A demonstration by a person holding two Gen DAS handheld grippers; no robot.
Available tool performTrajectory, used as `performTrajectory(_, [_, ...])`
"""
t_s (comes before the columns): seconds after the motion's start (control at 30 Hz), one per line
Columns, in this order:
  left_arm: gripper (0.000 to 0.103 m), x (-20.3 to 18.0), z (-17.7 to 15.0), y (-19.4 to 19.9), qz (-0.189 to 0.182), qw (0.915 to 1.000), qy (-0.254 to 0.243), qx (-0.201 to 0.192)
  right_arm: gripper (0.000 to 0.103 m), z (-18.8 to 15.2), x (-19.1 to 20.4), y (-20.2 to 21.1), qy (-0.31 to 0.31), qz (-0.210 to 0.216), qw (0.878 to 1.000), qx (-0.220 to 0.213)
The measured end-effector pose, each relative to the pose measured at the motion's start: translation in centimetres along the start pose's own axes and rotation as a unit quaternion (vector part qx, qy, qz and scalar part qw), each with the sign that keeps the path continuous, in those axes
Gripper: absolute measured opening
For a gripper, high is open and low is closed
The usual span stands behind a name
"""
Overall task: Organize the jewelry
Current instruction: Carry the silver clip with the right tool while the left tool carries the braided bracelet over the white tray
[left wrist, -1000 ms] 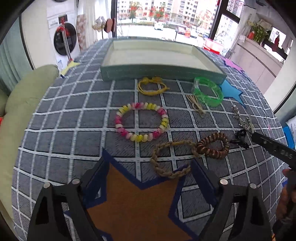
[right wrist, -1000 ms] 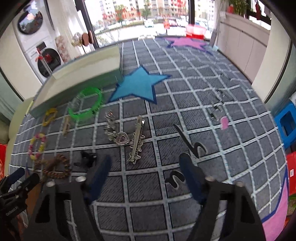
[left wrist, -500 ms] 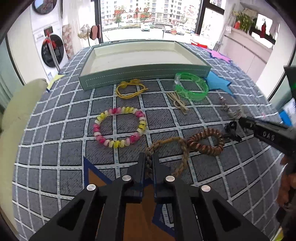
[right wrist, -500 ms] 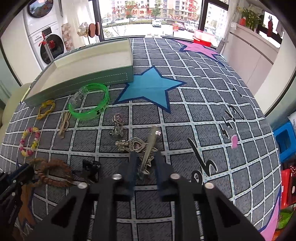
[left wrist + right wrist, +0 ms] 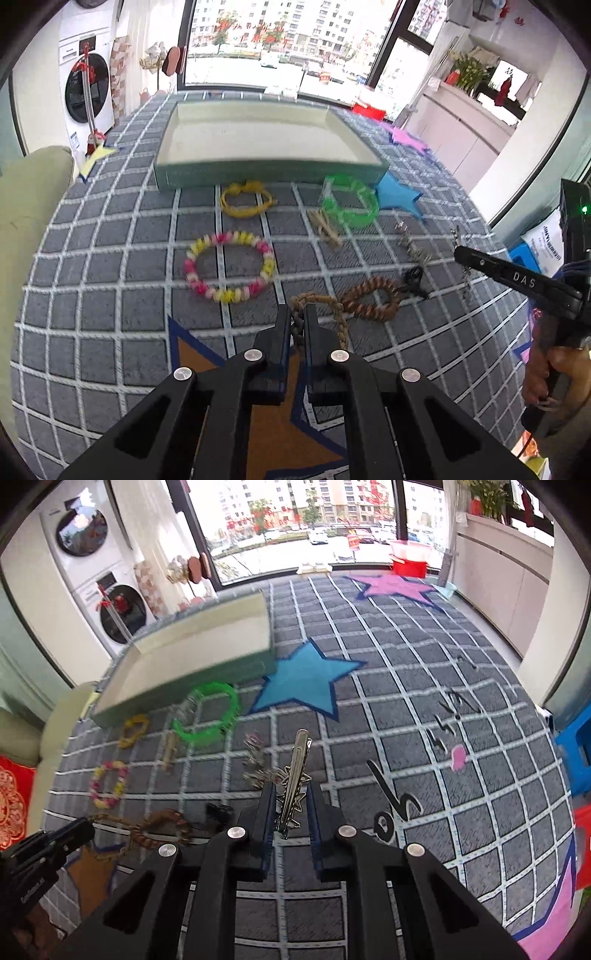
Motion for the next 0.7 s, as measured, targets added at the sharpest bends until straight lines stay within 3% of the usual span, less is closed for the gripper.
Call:
performTrajectory(0.33, [0.020, 1.1, 5.9, 2.7, -0.021, 0.9988, -0.008, -0.042, 0.018, 4.1, 3.8, 0.9, 0.015, 0.058, 0.998, -0.008])
performTrajectory(0.53, [0.020, 2.2, 10.9, 2.4, 0.006, 0.9973, -0.017, -0.070, 0.018, 8.7, 6.3, -0.3, 0.027, 0.082, 0.996, -0.014])
performTrajectory(0.7, [0.020, 4.0, 15.2, 0.0, 0.030, 0.9965, -0.013, -0.077, 0.018, 12.8, 8.1, -2.9, 0.031, 0.097, 0.995, -0.005])
Point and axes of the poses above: each gripper's, at about its wrist camera, not at the fingertips, and y roughly against the way its jaws point, x to its left, z to its top, the point moved 3 cm from there along -y, roughly the way its jaws point, and after that the axes turned 5 degrees about -y, right-handed, at the moved point
